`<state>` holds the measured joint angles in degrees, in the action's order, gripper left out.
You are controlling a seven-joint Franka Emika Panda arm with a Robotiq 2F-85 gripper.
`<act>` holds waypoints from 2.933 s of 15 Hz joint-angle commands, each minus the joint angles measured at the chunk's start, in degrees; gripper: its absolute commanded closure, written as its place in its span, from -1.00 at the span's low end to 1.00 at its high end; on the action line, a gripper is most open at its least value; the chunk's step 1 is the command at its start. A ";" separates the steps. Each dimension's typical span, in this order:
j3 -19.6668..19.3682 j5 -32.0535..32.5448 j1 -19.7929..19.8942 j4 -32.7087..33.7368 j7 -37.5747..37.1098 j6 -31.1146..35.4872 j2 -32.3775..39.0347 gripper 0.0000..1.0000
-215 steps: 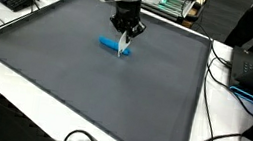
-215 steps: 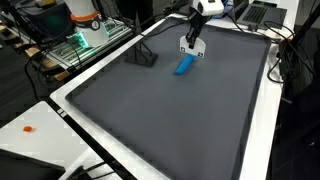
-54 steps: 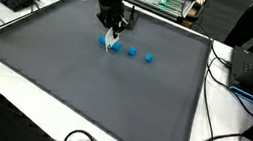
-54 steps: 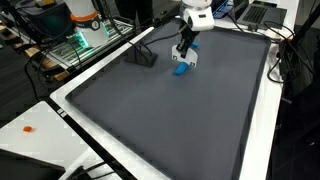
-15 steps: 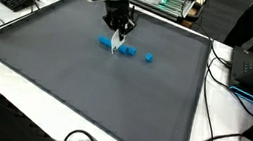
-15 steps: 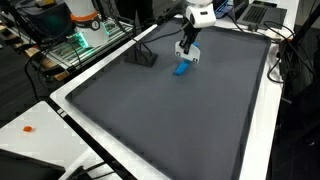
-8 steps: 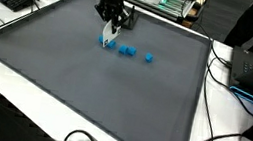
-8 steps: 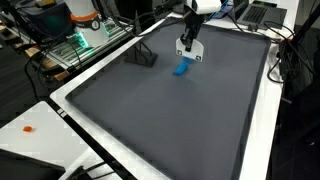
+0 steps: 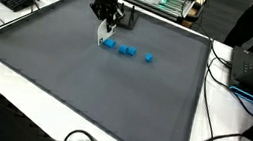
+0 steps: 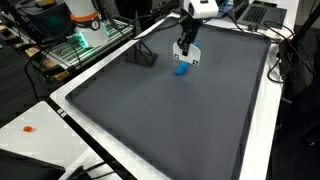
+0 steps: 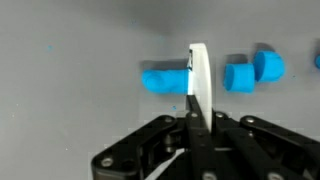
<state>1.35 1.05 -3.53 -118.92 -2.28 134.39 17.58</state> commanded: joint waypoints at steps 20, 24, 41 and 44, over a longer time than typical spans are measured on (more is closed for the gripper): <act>-0.35 -0.06 0.99 -1.17 1.12 2.89 5.78 0.98; 0.57 -2.15 1.48 -0.96 2.05 2.83 6.51 0.98; 0.63 -8.68 1.55 -5.54 -3.93 1.87 -2.32 0.98; 0.68 -10.90 1.75 -8.67 -7.70 1.77 -6.82 0.98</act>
<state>2.25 -7.30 -1.71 -122.24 -6.46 135.76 16.74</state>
